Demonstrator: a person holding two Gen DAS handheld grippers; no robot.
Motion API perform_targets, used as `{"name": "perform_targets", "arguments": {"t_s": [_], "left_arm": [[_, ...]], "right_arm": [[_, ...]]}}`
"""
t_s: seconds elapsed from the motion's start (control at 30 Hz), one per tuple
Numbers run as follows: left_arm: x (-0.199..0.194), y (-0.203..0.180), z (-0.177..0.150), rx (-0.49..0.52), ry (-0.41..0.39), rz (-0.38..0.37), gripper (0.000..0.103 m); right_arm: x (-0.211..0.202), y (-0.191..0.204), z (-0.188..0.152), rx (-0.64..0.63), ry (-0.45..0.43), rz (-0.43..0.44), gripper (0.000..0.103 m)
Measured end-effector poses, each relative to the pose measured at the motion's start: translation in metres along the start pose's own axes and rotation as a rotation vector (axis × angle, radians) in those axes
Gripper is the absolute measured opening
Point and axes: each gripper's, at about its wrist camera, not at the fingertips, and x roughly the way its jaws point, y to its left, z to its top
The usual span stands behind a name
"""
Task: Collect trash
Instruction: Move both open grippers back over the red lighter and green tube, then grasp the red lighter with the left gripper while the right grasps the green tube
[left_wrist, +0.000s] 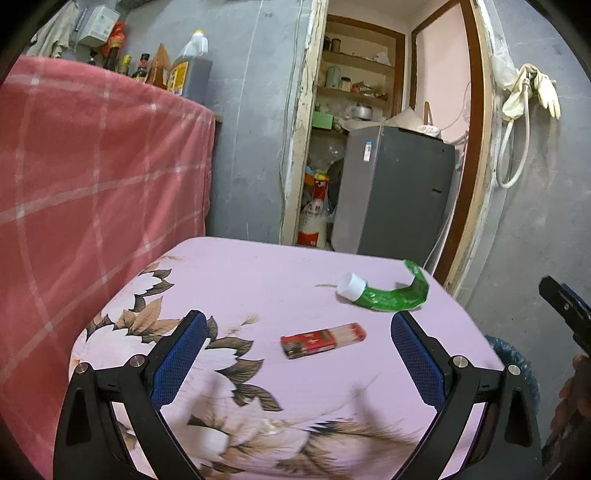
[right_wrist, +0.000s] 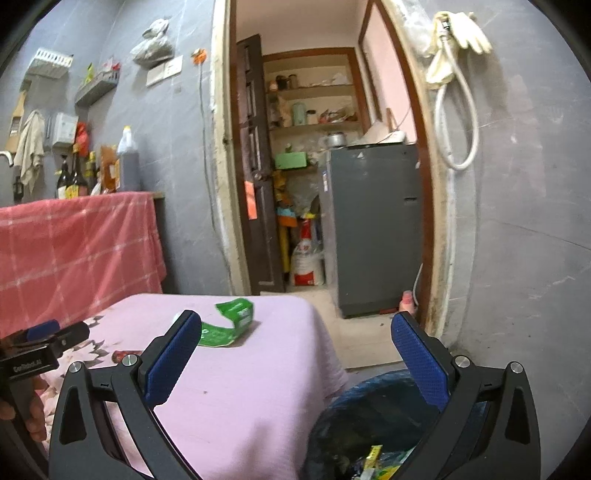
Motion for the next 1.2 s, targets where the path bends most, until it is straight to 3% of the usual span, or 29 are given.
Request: {"name": "perform_targets", "arguments": {"t_s": [0.3,0.4,0.53,0.83,0.9,1.03,1.2], "left_arm": [[0.029,0.021,-0.008,0.014,0.101,-0.048,0.097],[0.034,0.025,-0.009,0.002,0.109,-0.072,0.095],[0.04,0.024,-0.009,0.016,0.135,-0.093,0.082],[0.06,0.014,-0.008,0.057,0.224,-0.11,0.065],[0.065,0.013,-0.008,0.075,0.246,-0.118,0.058],[0.069,0.012,-0.008,0.097,0.26,-0.131,0.056],[0.076,0.009,-0.005,0.131,0.284,-0.17,0.056]], "right_arm": [[0.046,0.032,0.002,-0.017,0.143,0.073,0.102],[0.061,0.04,-0.003,0.001,0.198,0.095,0.093],[0.078,0.045,-0.01,-0.004,0.261,0.084,0.08],[0.114,0.048,-0.012,0.032,0.383,0.065,0.077],[0.12,0.049,-0.013,0.023,0.41,0.062,0.072],[0.129,0.052,-0.014,0.007,0.462,0.064,0.066],[0.138,0.051,-0.014,0.018,0.515,0.066,0.065]]}}
